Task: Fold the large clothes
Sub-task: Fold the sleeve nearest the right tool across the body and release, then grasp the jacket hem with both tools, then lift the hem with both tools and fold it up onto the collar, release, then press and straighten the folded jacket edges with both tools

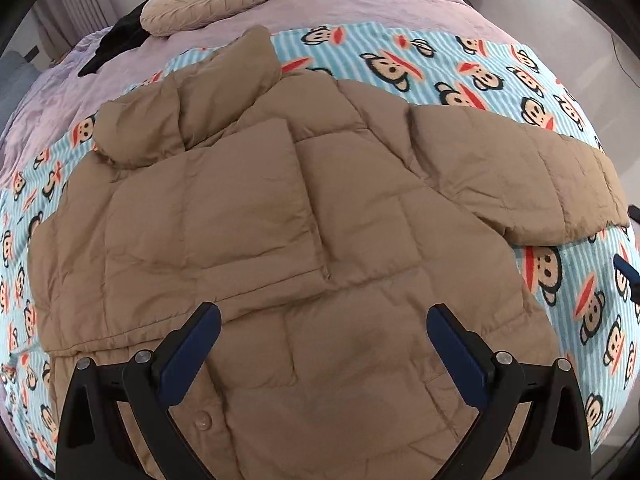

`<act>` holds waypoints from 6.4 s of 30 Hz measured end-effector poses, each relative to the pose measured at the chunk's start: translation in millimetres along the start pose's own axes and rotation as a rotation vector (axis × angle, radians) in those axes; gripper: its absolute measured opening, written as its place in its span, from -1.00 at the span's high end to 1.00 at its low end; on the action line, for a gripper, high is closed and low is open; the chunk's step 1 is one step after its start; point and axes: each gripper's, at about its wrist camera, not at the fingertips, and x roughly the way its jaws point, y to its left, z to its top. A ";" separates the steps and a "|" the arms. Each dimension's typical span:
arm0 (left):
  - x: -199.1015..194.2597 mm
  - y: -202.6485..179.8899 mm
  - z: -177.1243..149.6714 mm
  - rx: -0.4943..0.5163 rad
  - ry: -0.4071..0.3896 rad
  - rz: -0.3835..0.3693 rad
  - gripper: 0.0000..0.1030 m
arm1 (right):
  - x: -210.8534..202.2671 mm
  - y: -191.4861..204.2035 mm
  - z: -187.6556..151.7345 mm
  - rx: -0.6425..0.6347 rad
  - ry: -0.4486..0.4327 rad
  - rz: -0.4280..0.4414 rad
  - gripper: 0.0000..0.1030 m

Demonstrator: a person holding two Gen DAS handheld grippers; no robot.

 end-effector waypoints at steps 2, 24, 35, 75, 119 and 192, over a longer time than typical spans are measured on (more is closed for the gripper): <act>-0.7 -1.7 2.1 -0.001 -0.004 -0.006 -1.00 | 2.9 -14.4 19.2 0.074 -0.013 0.029 -0.75; -14.8 40.4 5.5 -0.061 -0.034 -0.036 -1.00 | 60.0 -18.1 75.4 0.385 -0.039 0.433 0.86; -38.1 146.6 -1.7 -0.151 -0.135 0.084 -1.00 | 63.7 197.0 13.1 -0.199 0.083 0.496 0.86; -14.7 283.9 -40.9 -0.478 -0.188 -0.281 -1.00 | 171.7 307.4 -205.4 -0.603 0.255 0.197 0.78; -30.5 289.7 -21.9 -0.389 -0.136 -0.078 0.46 | 121.2 182.5 -149.1 -0.423 0.336 0.000 0.75; -128.9 183.1 -238.6 -0.311 -0.023 0.125 -1.00 | -17.4 123.8 -262.5 -0.571 0.303 -0.028 -0.76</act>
